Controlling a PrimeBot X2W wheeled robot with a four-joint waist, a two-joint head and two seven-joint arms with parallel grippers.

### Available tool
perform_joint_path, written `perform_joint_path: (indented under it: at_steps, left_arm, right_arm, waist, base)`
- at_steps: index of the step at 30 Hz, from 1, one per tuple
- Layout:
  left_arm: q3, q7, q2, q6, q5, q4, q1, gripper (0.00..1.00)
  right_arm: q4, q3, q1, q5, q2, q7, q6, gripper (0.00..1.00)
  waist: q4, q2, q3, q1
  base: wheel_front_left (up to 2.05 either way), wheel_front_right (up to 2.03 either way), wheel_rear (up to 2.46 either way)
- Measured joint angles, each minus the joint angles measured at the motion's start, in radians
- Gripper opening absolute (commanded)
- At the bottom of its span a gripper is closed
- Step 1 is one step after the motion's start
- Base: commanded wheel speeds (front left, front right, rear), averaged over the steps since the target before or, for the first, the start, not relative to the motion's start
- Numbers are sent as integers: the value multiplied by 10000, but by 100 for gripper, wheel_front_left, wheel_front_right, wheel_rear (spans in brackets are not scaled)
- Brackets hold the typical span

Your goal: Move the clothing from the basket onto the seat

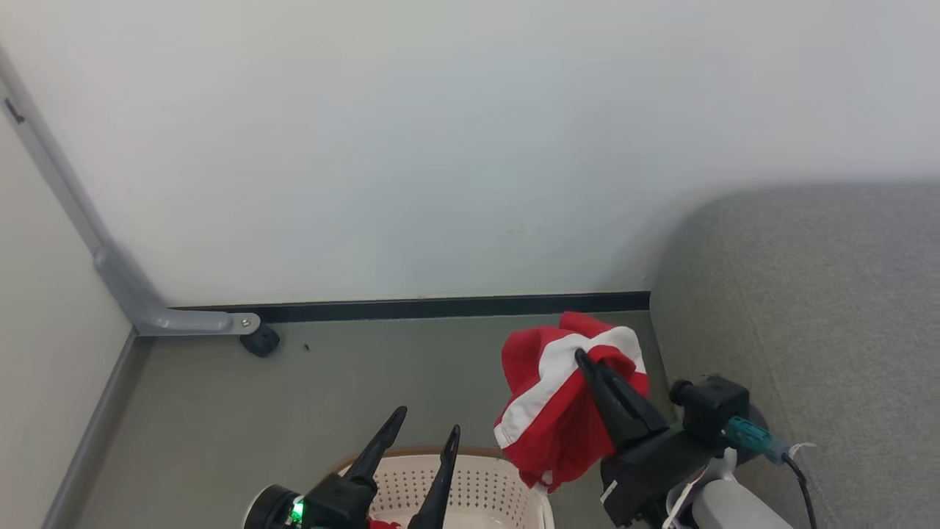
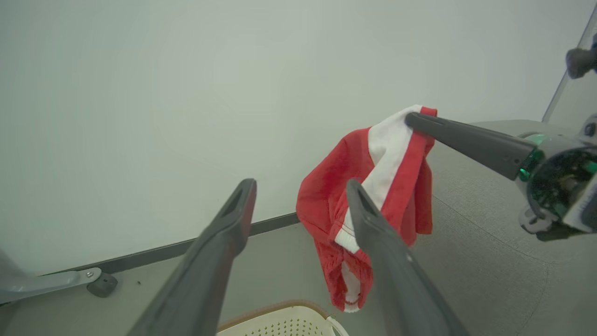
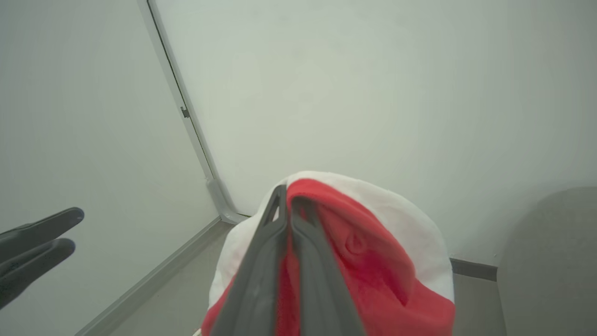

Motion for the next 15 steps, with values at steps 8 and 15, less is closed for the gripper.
perform_joint_path:
  at_steps: [8,15]
  left_arm:
    - [-15,4,69,88,4,-364,208,100]
    - [-102,102,73,163,33,-646,389,100]
  right_arm:
    - [-324,-543,313,84,-349,-36,-245,0]
    - [-779,-892,598,84,-514,-42,-493,0]
  waist:
    - [-766,0,96,0]
    - [-1595,0,258,0]
  base:
    - [0,0,0]
    - [0,0,0]
